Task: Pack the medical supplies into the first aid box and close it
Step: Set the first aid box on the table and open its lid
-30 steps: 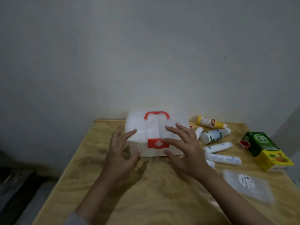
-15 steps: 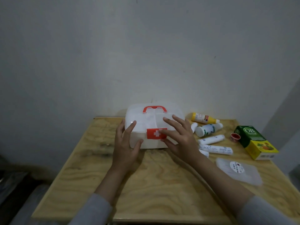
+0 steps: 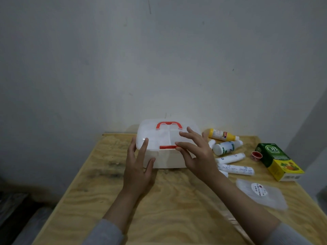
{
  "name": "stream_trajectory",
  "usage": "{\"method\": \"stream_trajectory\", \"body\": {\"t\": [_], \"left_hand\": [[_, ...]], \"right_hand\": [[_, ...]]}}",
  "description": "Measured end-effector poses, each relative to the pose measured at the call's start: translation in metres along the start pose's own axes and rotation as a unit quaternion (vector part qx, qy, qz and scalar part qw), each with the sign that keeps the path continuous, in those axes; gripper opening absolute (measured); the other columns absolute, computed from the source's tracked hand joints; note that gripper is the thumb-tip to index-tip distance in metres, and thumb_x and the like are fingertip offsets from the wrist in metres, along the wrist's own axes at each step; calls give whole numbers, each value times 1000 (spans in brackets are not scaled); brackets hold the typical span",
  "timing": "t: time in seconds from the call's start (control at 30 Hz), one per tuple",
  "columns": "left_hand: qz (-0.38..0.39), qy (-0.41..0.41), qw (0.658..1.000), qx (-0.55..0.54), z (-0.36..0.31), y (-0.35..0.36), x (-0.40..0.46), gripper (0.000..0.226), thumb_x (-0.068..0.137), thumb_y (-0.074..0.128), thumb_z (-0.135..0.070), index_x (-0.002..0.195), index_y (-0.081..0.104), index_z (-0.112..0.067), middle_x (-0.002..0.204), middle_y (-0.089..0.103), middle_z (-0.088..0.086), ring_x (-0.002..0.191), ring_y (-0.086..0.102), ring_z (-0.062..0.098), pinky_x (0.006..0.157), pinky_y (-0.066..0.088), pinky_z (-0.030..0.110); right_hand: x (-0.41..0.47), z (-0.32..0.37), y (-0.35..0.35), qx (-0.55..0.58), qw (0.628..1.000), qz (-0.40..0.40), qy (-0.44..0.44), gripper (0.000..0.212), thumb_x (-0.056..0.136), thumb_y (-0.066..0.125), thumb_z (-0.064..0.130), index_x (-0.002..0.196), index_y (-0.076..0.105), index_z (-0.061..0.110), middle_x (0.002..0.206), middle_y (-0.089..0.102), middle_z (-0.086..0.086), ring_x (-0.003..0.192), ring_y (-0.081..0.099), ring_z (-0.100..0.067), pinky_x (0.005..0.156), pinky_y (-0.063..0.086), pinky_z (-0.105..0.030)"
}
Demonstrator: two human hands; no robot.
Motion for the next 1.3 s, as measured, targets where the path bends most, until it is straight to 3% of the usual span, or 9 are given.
{"method": "stream_trajectory", "body": {"t": [0.07,0.27,0.47,0.63,0.8,1.0,1.2,1.3], "left_hand": [[5,-2,1000,1,2,1,0,77,89,57,-28,142,7,-52,152,24,13,135,32,22,96,36,27],[6,-3,1000,-4,3,1,0,73,92,51,-28,140,5,-57,152,26,9,130,25,7,100,32,25],[-16,-33,999,-34,4,-3,4,56,90,52,-36,139,25,-45,146,34,5,126,31,5,99,36,22],[-49,-89,992,-71,8,-8,5,60,80,54,-52,134,48,-28,141,44,5,122,40,10,92,52,39],[-95,-142,980,-100,12,-8,3,59,77,58,-53,129,55,-26,138,49,2,120,47,14,88,55,45],[-117,-165,972,-121,8,-2,1,57,75,66,-47,128,56,-29,130,45,-13,121,44,7,91,53,45],[-114,-149,976,-109,10,-1,1,57,77,66,-44,128,56,-24,135,52,4,122,48,13,86,56,47],[-116,-146,977,-105,10,-2,2,57,76,66,-45,129,56,-25,136,52,5,120,46,10,87,55,47]], "right_hand": [[4,0,1,6,1000,-3,-4,17,84,61,24,91,73,13,113,68,-11,123,53,-30,101,34,-69],[29,-1,-4,18,999,-40,-7,16,84,63,23,91,72,12,110,68,-11,121,54,-25,99,38,-68],[73,2,-17,5,995,-77,-57,19,85,64,23,92,73,8,102,69,-14,109,61,-31,83,51,-54],[120,-7,-24,-66,985,-138,-75,14,82,69,24,88,75,13,88,70,-10,82,63,-30,67,50,-45],[150,-35,-6,-99,990,-96,-32,16,82,67,27,90,76,16,80,70,-7,71,63,-26,61,50,-41],[167,-63,15,-128,991,-26,12,18,82,68,21,98,74,15,93,72,-10,82,65,-28,71,52,-43],[162,-75,23,-133,987,65,53,30,86,63,17,116,65,17,126,63,-9,118,55,-29,104,34,-58],[142,-68,-1,-109,991,60,56,33,86,64,20,118,63,16,130,60,-9,122,52,-27,106,33,-56]]}}
Point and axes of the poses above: each hand's wrist, its own x-axis towards the middle knuckle, its own y-axis out of the palm, z = x × y, the point moved 8 cm from there along x, towards the middle knuckle
